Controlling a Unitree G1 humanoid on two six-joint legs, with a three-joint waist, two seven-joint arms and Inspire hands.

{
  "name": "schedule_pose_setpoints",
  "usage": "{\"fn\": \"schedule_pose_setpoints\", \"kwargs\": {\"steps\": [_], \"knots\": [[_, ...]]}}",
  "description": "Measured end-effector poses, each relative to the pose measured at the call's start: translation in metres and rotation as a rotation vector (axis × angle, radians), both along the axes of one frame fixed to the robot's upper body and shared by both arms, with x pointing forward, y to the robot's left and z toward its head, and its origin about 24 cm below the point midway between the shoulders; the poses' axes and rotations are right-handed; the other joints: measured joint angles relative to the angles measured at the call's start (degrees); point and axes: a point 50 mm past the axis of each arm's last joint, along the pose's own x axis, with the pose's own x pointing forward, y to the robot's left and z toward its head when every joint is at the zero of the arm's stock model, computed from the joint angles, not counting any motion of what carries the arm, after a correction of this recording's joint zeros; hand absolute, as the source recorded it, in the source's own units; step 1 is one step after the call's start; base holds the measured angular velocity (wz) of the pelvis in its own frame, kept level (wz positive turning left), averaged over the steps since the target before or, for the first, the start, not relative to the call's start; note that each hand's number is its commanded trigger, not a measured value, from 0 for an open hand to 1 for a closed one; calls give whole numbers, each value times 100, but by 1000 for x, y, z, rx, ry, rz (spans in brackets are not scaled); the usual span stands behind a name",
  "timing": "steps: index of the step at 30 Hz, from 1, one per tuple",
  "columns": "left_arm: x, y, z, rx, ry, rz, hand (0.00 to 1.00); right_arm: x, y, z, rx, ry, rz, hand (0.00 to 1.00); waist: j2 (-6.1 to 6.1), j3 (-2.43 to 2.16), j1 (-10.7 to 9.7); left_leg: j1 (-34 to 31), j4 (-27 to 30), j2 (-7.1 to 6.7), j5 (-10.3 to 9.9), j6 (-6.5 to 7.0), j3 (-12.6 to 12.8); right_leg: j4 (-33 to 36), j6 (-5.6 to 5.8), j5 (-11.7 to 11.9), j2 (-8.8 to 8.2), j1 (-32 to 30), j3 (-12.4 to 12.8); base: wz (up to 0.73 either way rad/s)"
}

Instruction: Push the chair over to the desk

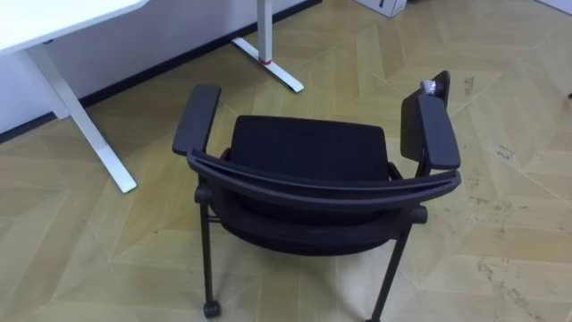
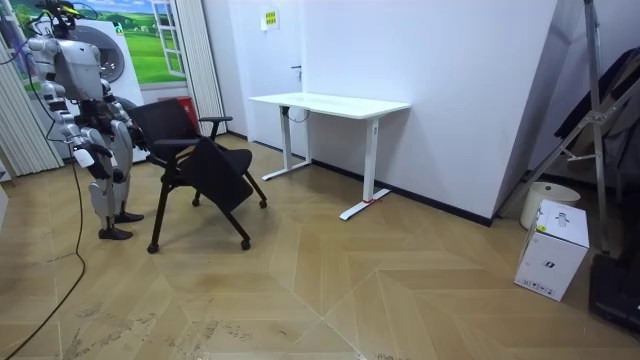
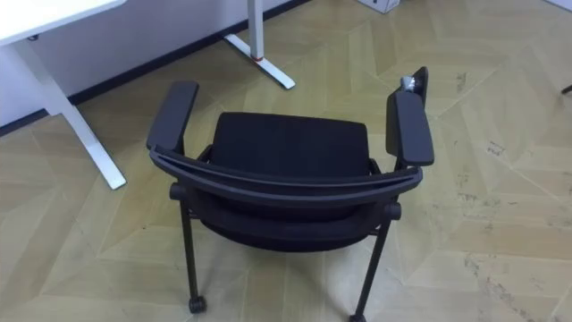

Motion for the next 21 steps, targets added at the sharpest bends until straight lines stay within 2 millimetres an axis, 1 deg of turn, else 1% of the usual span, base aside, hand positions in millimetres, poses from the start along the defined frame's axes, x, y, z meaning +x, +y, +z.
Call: {"fn": "schedule_pose_setpoints", "kwargs": {"steps": [5, 8, 21], "knots": [[1, -1, 0, 8, -3, -3, 0, -1, 0, 0, 2, 0, 1, 0, 0, 1, 8, 1, -4, 0, 0, 0, 3, 4, 1, 1, -1, -16, -5, 0], [1, -1, 0, 6, -4, 4, 0, -1, 0, 0, 5, 0, -6, 0, 15, 10, -2, -3, -4, 0, 0, 0, 2, 4, 1, 1, 2, -12, 0, 0], [1, -2, 0, 8, -8, 20, 0, -2, 0, 0, 0, 5, -14, 0, 1, 1, 13, 17, -8, 0, 0, 0, 4, 0, 1, 1, 0, -13, 12, 0]]}}
